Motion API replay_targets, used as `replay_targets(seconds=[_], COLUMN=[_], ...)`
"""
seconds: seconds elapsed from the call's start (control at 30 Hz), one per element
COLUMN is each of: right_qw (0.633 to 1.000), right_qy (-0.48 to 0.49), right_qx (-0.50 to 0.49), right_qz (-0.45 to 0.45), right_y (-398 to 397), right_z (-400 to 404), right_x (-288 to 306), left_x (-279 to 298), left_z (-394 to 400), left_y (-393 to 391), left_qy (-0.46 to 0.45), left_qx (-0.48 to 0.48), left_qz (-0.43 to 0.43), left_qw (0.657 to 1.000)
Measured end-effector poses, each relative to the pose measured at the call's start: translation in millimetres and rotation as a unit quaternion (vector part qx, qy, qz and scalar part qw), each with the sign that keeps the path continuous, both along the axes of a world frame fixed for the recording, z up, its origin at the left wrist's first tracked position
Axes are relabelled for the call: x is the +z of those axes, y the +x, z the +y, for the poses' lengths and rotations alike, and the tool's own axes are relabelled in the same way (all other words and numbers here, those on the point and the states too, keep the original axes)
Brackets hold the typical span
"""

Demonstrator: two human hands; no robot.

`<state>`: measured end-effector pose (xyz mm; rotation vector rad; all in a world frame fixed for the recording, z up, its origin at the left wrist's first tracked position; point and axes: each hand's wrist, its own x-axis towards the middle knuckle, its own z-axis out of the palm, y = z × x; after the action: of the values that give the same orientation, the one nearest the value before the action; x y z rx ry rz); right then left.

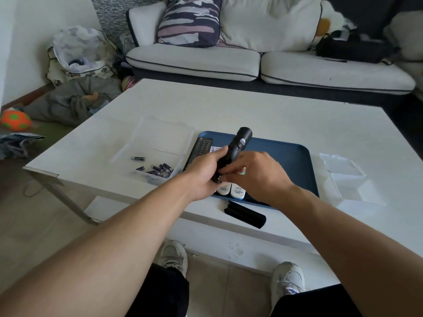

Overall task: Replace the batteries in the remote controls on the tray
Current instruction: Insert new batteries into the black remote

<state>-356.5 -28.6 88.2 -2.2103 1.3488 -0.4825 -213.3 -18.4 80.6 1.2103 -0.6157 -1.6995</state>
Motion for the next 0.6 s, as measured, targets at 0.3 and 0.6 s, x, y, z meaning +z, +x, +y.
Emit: replay_targets(seconds=[0.3,0.6], right_qw=[0.986,0.980], right_qy=[-0.102,-0.154], right_qx=[0.002,0.020], right_qz=[0.130,0.129], right_y=[7,10], right_z=[12,13], right_x=[8,1], left_x=[-1,0], left_z=[0,-3], left_y=[0,2], left_qy=[0.012,0.029], left_qx=[0.006,0.030], left_qz=[-0.022,-0.018], left_qw=[1.000,0.999])
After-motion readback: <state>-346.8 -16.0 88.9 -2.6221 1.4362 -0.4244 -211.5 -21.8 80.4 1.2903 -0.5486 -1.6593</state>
